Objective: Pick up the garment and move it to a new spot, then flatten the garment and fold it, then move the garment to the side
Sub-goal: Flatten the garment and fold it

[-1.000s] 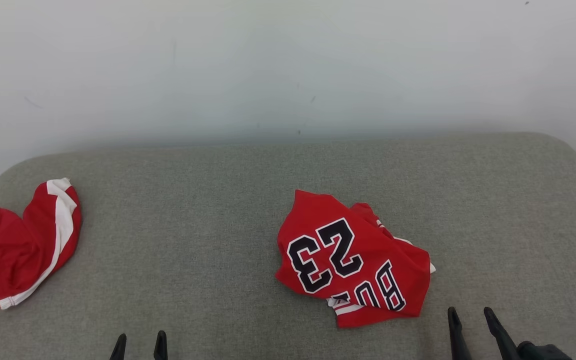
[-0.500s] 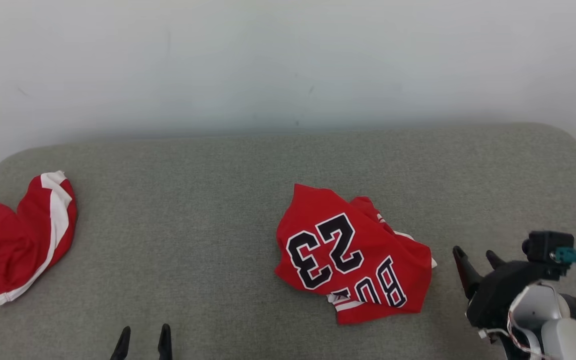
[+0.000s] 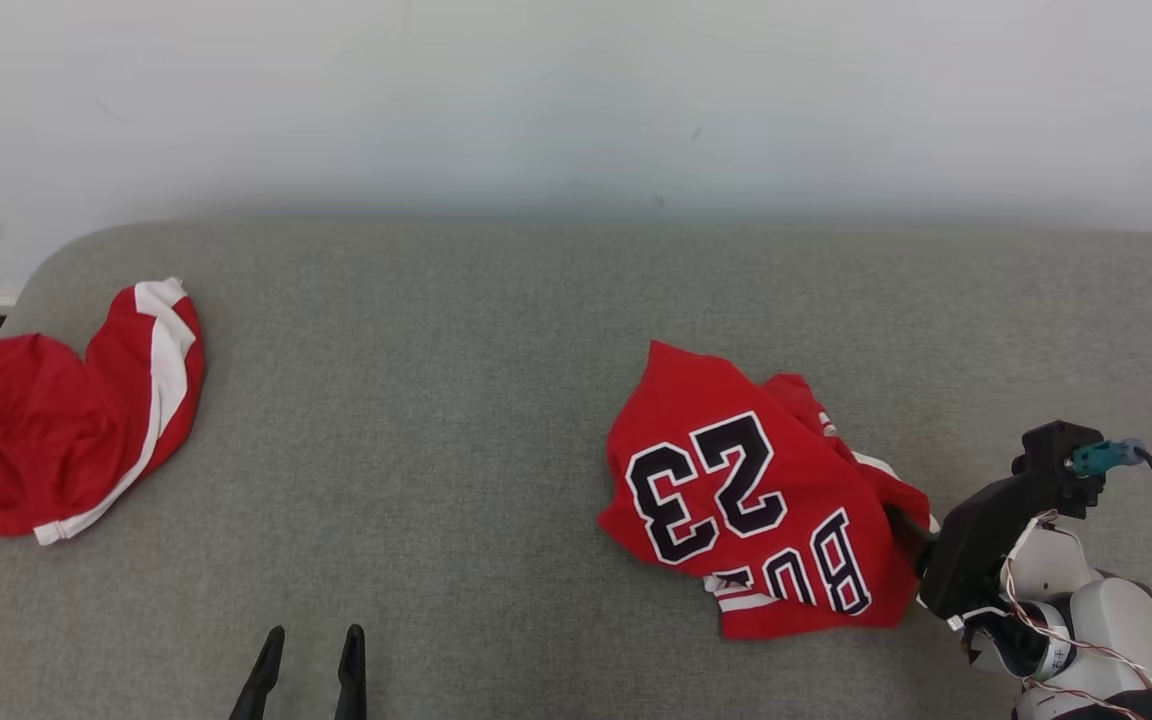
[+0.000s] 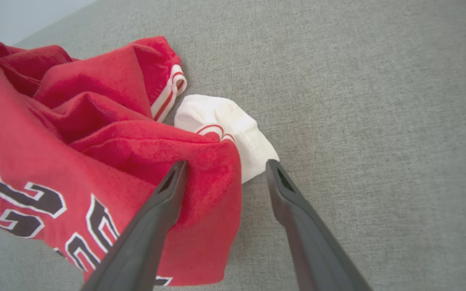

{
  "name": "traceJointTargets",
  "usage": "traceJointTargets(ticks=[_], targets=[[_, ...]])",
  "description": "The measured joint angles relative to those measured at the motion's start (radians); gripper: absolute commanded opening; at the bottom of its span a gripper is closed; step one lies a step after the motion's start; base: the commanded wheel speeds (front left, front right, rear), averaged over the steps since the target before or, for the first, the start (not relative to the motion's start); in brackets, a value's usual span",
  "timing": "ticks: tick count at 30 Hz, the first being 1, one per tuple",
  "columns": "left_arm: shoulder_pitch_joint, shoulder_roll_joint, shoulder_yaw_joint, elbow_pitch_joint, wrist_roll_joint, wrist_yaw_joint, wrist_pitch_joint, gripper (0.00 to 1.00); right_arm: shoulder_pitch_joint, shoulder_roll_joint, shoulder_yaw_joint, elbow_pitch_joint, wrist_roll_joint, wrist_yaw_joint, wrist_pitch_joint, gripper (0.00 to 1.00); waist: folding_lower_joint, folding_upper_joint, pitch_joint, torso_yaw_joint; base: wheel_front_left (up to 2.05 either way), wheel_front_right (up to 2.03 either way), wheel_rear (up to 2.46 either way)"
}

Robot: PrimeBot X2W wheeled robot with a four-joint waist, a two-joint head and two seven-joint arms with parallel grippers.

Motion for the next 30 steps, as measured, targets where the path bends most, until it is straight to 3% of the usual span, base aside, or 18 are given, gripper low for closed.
traceJointTargets(ticks=[5,6,7,9,17,30], targets=[[-0.009,0.002,-0.005,0.0,0.0,0.0,0.0,1.0,-0.018,0.002,0.004,0.045,-0.002,0.0,-0.008,1.0,0.0,0.0001,0.021,0.021,0.0,0.0,0.0],[-0.013,0.002,-0.006,0.0,0.0,0.0,0.0,1.0,-0.023,0.002,0.004,0.05,-0.002,0.0,-0.012,0.85,0.0,0.0,0.025,0.026,0.0,0.0,0.0],[-0.017,0.002,-0.006,0.001,0.0,0.0,0.0,1.0,-0.027,0.002,0.006,0.056,-0.002,0.0,-0.016,0.4,0.0,0.0,0.028,0.03,0.0,0.0,0.0],[-0.019,0.002,-0.007,0.002,0.0,0.0,0.0,1.0,-0.035,0.001,0.017,0.061,-0.005,0.0,-0.034,0.0,0.0001,0.0001,0.032,0.037,0.0,0.0,0.0],[-0.016,-0.001,-0.002,0.008,0.0,0.0,0.0,1.0,-0.083,-0.034,0.107,0.021,-0.018,0.0,-0.108,0.0,-0.0001,0.0,0.006,0.046,0.0,0.0,0.0],[0.014,-0.011,0.023,0.007,0.002,0.0,0.0,1.0,-0.285,-0.086,0.446,-0.296,0.043,0.0,-0.196,0.0,-0.0002,0.0,-0.052,0.032,0.0,0.0,0.0]])
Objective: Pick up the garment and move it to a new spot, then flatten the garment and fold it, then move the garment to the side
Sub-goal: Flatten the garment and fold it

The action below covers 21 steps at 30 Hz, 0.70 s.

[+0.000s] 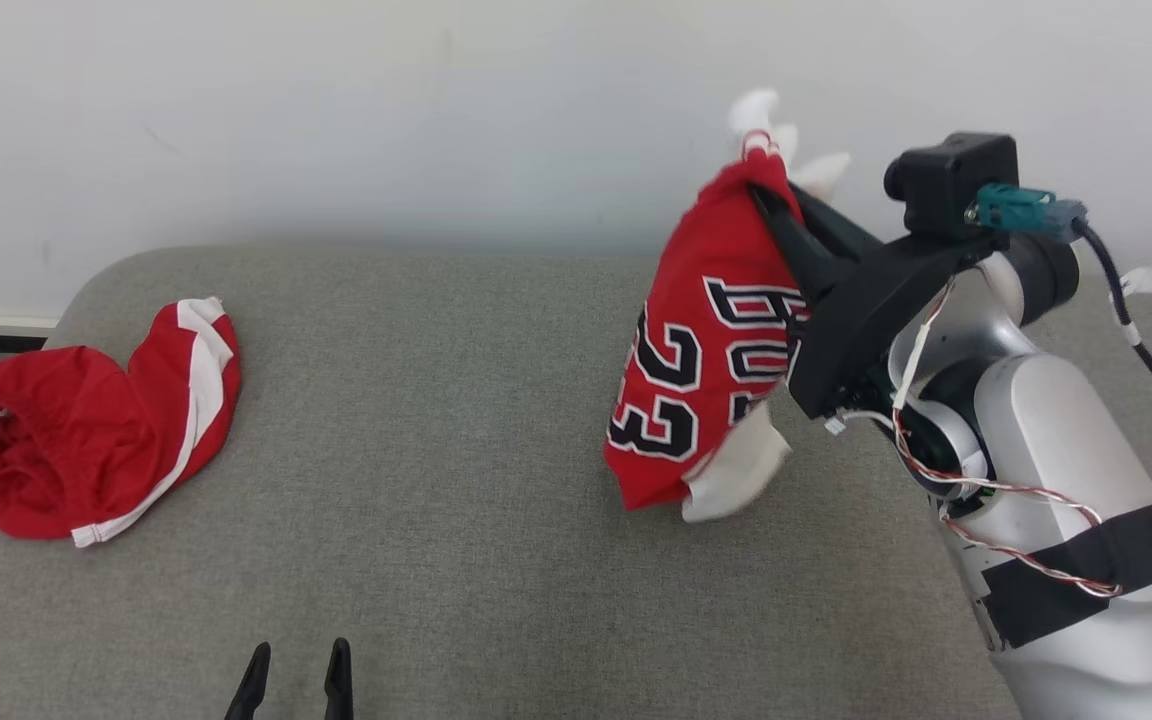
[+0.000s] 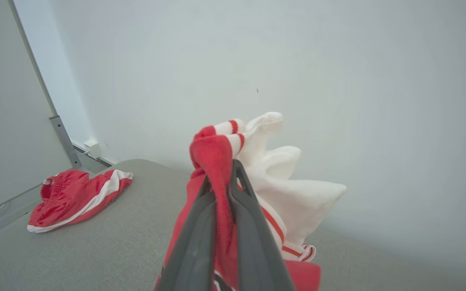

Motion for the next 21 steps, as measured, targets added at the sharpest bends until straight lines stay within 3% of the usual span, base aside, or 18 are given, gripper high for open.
traceJointTargets(ticks=[8,14,21], targets=[[0.007,-0.004,0.019,-0.008,0.0,0.0,0.0,1.0,-0.104,0.011,0.007,-0.096,0.04,0.0,-0.042,0.0,0.0,-0.0001,-0.008,-0.024,0.0,0.0,0.0],[0.009,-0.008,0.009,-0.011,0.0,0.0,0.0,1.0,0.002,-0.01,-0.085,0.02,0.006,0.0,0.057,0.0,0.0,0.0,-0.001,-0.03,0.0,0.0,0.0],[0.006,-0.011,0.0,-0.01,-0.001,0.0,0.0,1.0,0.172,-0.053,-0.212,0.187,-0.131,0.0,0.095,0.0,0.0,0.0,0.024,-0.034,0.0,0.0,0.0]])
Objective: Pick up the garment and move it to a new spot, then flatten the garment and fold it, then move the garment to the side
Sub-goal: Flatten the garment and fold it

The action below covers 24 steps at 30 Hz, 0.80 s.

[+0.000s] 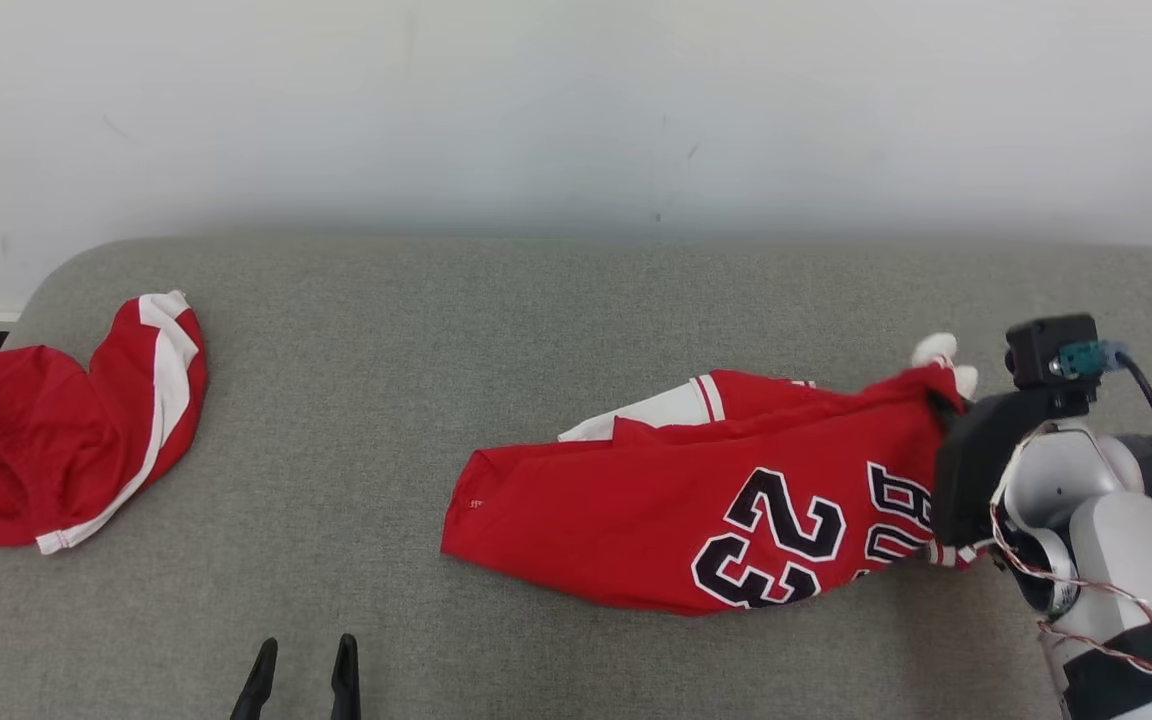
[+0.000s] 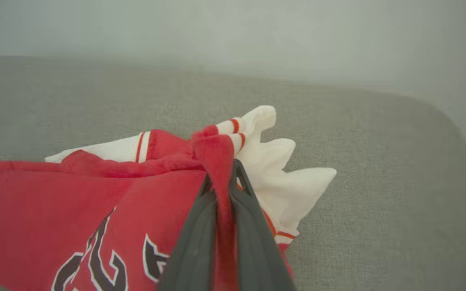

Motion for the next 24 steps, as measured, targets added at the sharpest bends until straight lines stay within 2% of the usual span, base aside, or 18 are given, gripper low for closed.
traceJointTargets(ticks=[7,9,10,14,17,24], targets=[[-0.019,-0.001,-0.004,0.003,0.0,0.0,0.0,1.0,0.078,0.015,-0.104,0.092,-0.107,0.0,-0.04,0.0,0.0,0.0,0.016,-0.007,0.0,0.0,0.0],[-0.019,-0.001,-0.006,0.007,0.0,0.0,0.0,1.0,0.105,0.021,-0.124,0.11,-0.123,0.0,-0.049,0.4,0.0,0.0,0.014,-0.008,0.0,0.0,0.0],[-0.019,-0.001,-0.006,0.008,0.0,0.0,0.0,1.0,0.119,0.025,-0.137,0.115,-0.136,0.0,-0.054,1.0,0.0,-0.0001,0.012,-0.008,0.0,0.0,0.0],[-0.018,0.001,-0.013,0.014,0.0,0.0,0.0,1.0,0.179,0.048,-0.186,0.111,-0.144,0.0,-0.078,1.0,0.0,0.0,-0.003,-0.009,0.0,0.0,0.0],[-0.011,0.001,-0.01,0.015,0.0,0.0,0.0,1.0,0.232,0.072,-0.2,0.064,-0.124,0.0,-0.096,1.0,0.0,0.0,-0.016,-0.01,0.0,0.0,0.0],[0.007,0.003,0.0,0.014,0.0,0.0,0.0,1.0,0.4,0.095,-0.202,-0.208,-0.125,0.0,-0.308,1.0,0.0,-0.0001,-0.04,-0.027,0.0,0.0,0.0]])
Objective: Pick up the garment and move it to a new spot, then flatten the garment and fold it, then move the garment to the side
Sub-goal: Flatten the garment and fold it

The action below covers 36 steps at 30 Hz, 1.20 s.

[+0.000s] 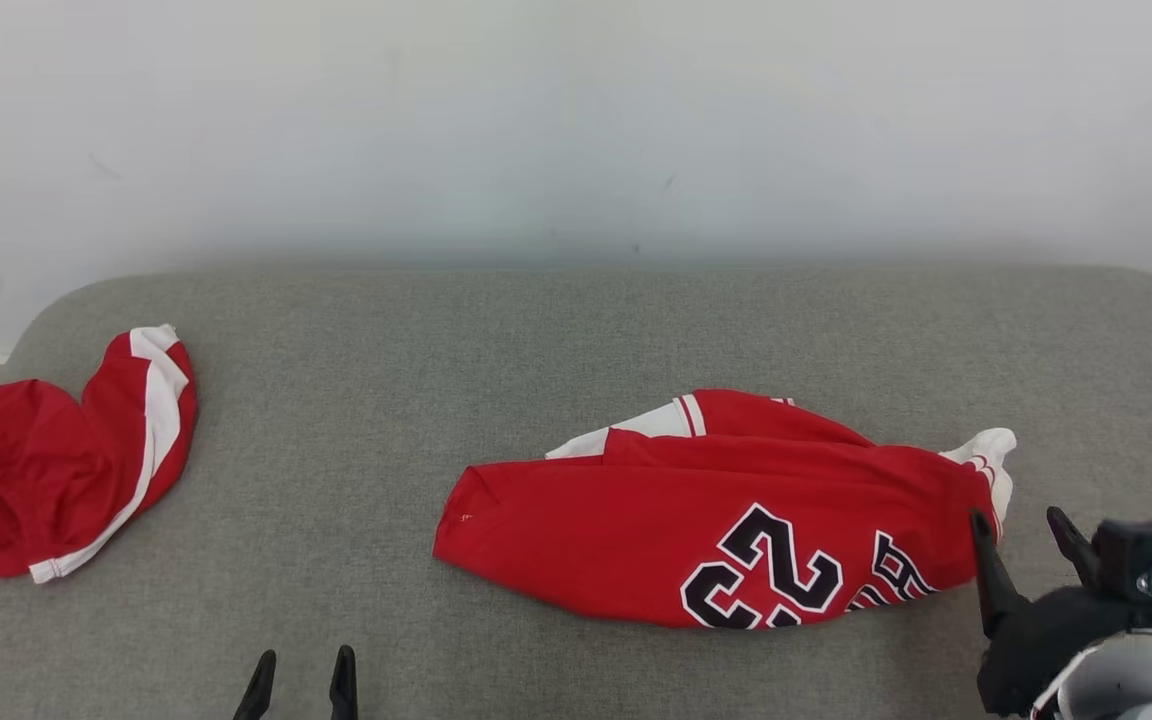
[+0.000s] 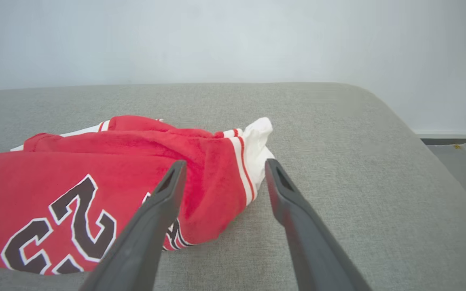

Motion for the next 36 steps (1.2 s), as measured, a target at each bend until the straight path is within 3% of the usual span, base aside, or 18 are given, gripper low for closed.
traceJointTargets(ticks=[4,12,26,32,36], targets=[[0.009,0.0,0.008,-0.001,0.0,0.0,0.0,1.0,0.101,0.017,0.007,-0.088,-0.011,0.0,-0.166,1.0,0.0,0.0,-0.009,-0.012,0.0,0.0,0.0],[0.013,0.007,0.01,-0.003,0.0,0.0,0.0,1.0,0.238,0.042,0.066,-0.123,-0.051,0.0,-0.401,1.0,0.0,0.0,-0.022,-0.045,0.0,0.0,0.0],[0.012,0.013,0.016,0.008,-0.001,0.0,0.0,1.0,0.248,0.06,0.121,-0.096,-0.045,0.0,-0.453,1.0,-0.0001,0.0,-0.016,-0.099,0.0,0.0,0.0],[-0.098,0.027,-0.029,0.13,-0.044,0.0,0.002,1.0,0.232,0.062,0.16,-0.093,-0.043,0.0,-0.453,1.0,0.0,0.0,-0.005,-0.125,0.0,0.0,0.0],[-0.287,0.037,-0.074,0.278,-0.097,0.0,0.157,1.0,0.225,0.062,0.188,-0.091,-0.033,0.0,-0.449,1.0,0.0001,0.0,0.009,-0.15,0.0,0.0,0.0]])
